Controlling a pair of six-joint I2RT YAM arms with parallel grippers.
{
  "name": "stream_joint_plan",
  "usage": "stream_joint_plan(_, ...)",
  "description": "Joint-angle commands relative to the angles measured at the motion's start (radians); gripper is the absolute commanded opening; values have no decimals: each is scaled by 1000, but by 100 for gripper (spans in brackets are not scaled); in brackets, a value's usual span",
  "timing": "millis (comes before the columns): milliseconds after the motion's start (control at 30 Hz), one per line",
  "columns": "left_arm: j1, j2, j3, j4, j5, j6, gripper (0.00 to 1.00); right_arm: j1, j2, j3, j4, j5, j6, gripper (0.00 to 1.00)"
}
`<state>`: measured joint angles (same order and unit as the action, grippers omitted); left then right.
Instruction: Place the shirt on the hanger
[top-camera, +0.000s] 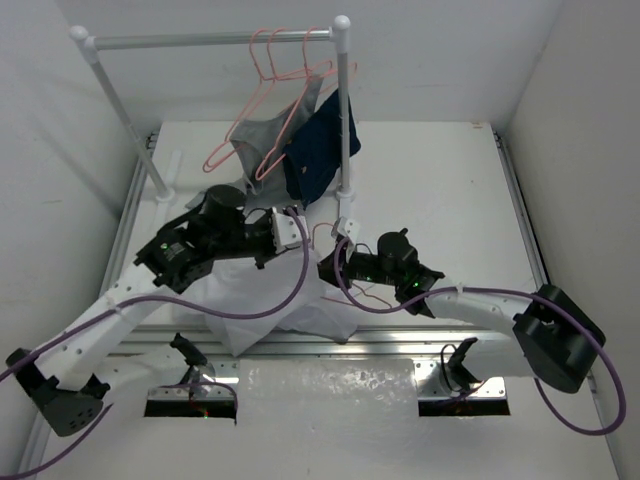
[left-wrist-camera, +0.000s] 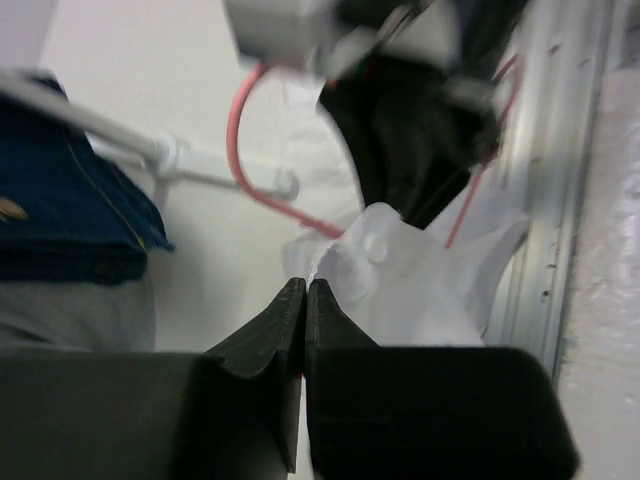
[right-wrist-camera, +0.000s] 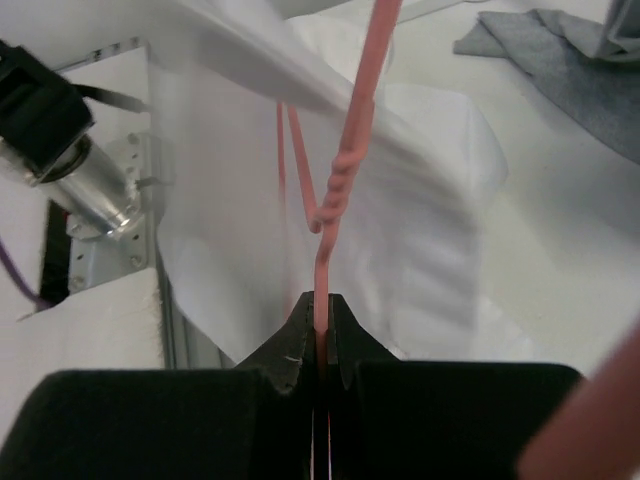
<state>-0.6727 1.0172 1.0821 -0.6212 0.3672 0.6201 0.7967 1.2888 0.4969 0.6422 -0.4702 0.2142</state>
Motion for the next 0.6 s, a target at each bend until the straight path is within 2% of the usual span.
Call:
stream_joint_plan(0, -1, -81, 180, -127, 235, 55, 0, 6, 17, 52, 50, 82, 27, 0)
stream_joint_plan(100, 7, -91, 254, -251, 445, 131, 0, 6, 50, 101, 15, 157, 50, 0)
stream_joint_plan(200, 15, -98, 275, -342, 560, 212, 0, 7, 81, 163, -15, 185, 57, 0)
stream_joint_plan(267, 13, -108, 263, -394, 570, 265, 0, 6, 67, 152, 7, 202, 53, 0)
stream_joint_plan(367, 10, -144, 187, -462, 500, 346, 0, 7, 20, 100, 91, 200, 34, 0)
stream_joint_plan(467, 5, -183, 118, -463, 434, 360, 0, 7, -5, 57, 161, 157, 31, 0)
stream_joint_plan(567, -7, -175, 44, -468, 449, 380, 0, 7, 23, 69, 209, 98, 66, 0)
